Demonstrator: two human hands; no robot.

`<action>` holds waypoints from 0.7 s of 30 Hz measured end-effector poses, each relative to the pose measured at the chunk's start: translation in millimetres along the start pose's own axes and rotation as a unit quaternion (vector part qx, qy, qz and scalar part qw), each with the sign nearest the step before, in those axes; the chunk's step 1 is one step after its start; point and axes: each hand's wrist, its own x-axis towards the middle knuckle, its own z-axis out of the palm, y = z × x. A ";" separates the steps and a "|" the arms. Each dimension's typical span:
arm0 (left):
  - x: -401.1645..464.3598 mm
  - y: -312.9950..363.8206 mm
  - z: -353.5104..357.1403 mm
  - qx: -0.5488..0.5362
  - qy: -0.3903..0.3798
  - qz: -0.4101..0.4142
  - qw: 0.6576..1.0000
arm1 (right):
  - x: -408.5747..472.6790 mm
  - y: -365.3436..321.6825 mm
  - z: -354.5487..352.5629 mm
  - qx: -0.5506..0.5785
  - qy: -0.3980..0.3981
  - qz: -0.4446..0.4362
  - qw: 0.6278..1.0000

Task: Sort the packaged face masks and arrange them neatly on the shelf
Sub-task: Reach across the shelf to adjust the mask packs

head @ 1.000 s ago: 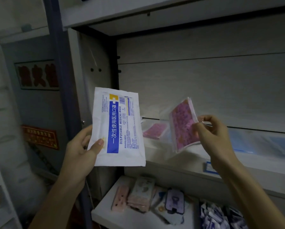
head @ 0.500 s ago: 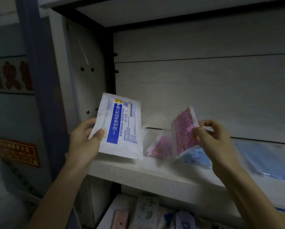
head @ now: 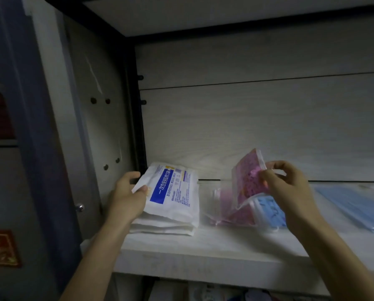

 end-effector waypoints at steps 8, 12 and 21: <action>8.4 -13.3 -9.9 0.248 -0.053 0.044 0.966 | -4.0 6.0 22.9 -0.010 0.012 -0.009 1.000; 8.9 -13.6 -14.0 0.277 -0.064 0.062 0.957 | -2.5 7.3 29.5 -0.026 0.013 0.000 1.000; 2.1 -6.7 -13.3 0.208 -0.004 0.144 0.967 | 17.3 1.6 14.7 0.059 0.020 0.052 0.997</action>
